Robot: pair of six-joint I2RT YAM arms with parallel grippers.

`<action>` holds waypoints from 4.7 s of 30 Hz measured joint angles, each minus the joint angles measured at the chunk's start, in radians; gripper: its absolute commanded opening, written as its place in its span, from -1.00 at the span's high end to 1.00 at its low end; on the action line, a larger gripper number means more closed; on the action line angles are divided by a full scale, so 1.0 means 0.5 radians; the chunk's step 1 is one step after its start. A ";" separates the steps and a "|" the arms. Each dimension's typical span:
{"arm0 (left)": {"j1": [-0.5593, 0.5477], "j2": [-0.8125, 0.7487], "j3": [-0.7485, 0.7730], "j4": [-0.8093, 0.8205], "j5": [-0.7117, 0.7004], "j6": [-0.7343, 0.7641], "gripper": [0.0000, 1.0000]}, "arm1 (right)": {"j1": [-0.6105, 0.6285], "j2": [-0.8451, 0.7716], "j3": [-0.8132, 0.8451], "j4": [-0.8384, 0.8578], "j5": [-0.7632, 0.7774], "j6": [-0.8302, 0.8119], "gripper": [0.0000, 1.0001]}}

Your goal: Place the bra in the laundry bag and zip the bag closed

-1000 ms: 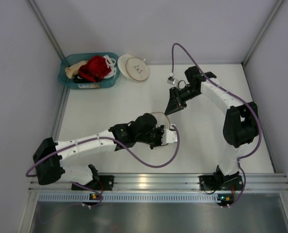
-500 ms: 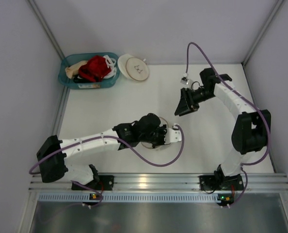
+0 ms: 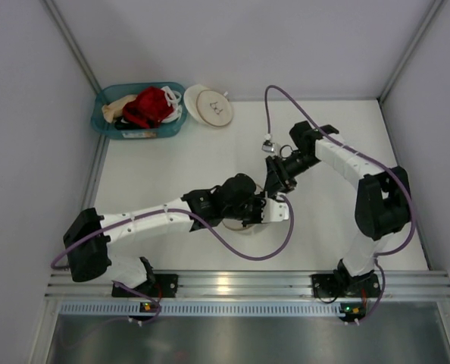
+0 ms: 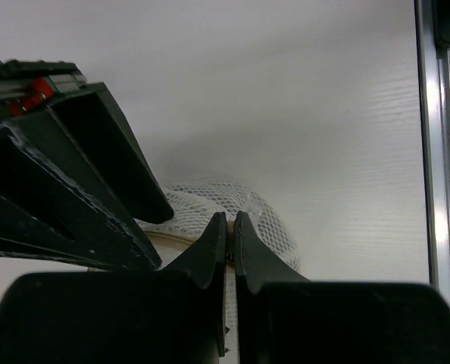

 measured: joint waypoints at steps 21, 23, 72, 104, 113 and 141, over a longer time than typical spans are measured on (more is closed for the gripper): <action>0.046 -0.085 -0.050 -0.005 0.159 -0.126 0.89 | 0.020 0.172 0.149 -0.126 -0.073 0.016 1.00; 0.056 -0.098 -0.053 0.023 0.139 -0.130 0.41 | -0.009 0.172 0.149 -0.113 -0.083 0.064 1.00; 1.822 -0.064 0.621 -0.645 -0.002 -1.271 -0.57 | -1.476 -0.796 0.044 1.361 0.623 0.271 -0.99; 1.820 2.089 1.923 0.368 0.096 -2.064 1.00 | -1.442 -0.931 -0.253 1.022 0.748 0.034 -0.79; 1.820 1.333 1.148 0.438 0.604 -2.306 1.00 | -1.431 -1.033 -0.395 1.067 0.435 0.218 -0.39; 1.645 0.187 -0.198 1.069 2.074 -3.373 1.00 | -0.549 -0.779 -0.646 1.704 0.016 0.885 -0.56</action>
